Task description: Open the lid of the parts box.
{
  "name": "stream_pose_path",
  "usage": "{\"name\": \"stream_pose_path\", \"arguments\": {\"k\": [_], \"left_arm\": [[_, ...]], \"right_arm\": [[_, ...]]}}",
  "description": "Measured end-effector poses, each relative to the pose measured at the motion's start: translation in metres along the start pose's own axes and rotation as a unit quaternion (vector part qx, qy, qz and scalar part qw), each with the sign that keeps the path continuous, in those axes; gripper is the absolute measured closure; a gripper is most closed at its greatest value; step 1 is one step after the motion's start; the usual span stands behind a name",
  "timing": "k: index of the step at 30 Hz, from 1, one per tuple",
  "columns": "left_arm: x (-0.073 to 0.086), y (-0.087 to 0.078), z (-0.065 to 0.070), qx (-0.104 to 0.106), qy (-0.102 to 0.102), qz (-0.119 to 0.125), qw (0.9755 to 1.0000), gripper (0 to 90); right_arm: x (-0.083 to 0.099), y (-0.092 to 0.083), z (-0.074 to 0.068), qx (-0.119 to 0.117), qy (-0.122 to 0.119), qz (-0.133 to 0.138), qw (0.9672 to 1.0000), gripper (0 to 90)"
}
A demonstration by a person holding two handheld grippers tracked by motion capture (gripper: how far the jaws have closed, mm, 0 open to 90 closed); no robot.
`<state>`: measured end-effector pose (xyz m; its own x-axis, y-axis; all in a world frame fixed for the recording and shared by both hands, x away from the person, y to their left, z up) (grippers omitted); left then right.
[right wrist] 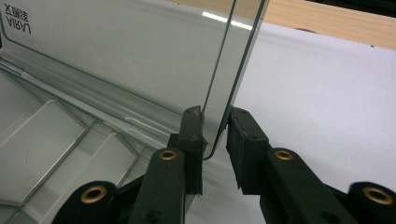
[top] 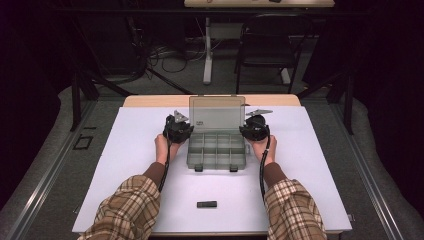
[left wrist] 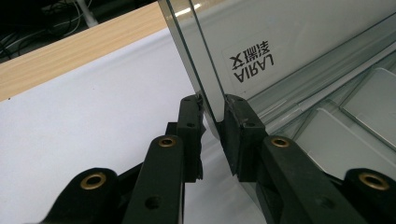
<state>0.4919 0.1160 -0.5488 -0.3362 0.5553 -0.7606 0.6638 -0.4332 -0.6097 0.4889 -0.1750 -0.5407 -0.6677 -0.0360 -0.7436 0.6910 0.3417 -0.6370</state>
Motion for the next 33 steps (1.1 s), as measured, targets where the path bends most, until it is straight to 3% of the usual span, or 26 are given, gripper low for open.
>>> {"name": "stream_pose_path", "arguments": {"k": [22, 24, 26, 29, 33], "left_arm": [[0.000, 0.000, 0.001, -0.011, 0.000, -0.003, 0.9999, 74.7], [0.000, -0.002, 0.001, -0.031, -0.001, -0.002, 0.9995, 67.9], [0.000, -0.006, -0.001, -0.034, -0.016, 0.010, 0.9993, 52.2], [0.000, -0.013, -0.005, -0.024, -0.030, 0.013, 0.9992, 36.9], [0.001, -0.022, -0.009, -0.009, -0.036, 0.019, 0.9991, 26.6]], "right_arm": [[0.000, 0.003, 0.002, 0.005, 0.000, -0.004, 1.0000, 74.1], [0.000, 0.003, 0.003, 0.008, 0.000, -0.005, 1.0000, 70.9], [0.000, 0.001, 0.004, 0.010, 0.000, -0.003, 0.9999, 64.4], [0.000, -0.006, 0.007, -0.002, 0.001, 0.004, 1.0000, 54.9], [0.001, -0.019, 0.007, -0.023, -0.011, 0.010, 0.9996, 43.9]]}}
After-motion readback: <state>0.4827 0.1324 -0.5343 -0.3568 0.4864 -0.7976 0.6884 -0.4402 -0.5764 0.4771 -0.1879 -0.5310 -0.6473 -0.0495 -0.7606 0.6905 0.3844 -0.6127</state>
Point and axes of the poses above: each handheld gripper's, and its own axes: y roughly forward along the jaws, x roughly out of its underside, z roughly to its right, the point moved 1 cm from there along y, roughly forward along the jaws, and after that the axes turned 12 degrees about y, right-handed, at the moved point
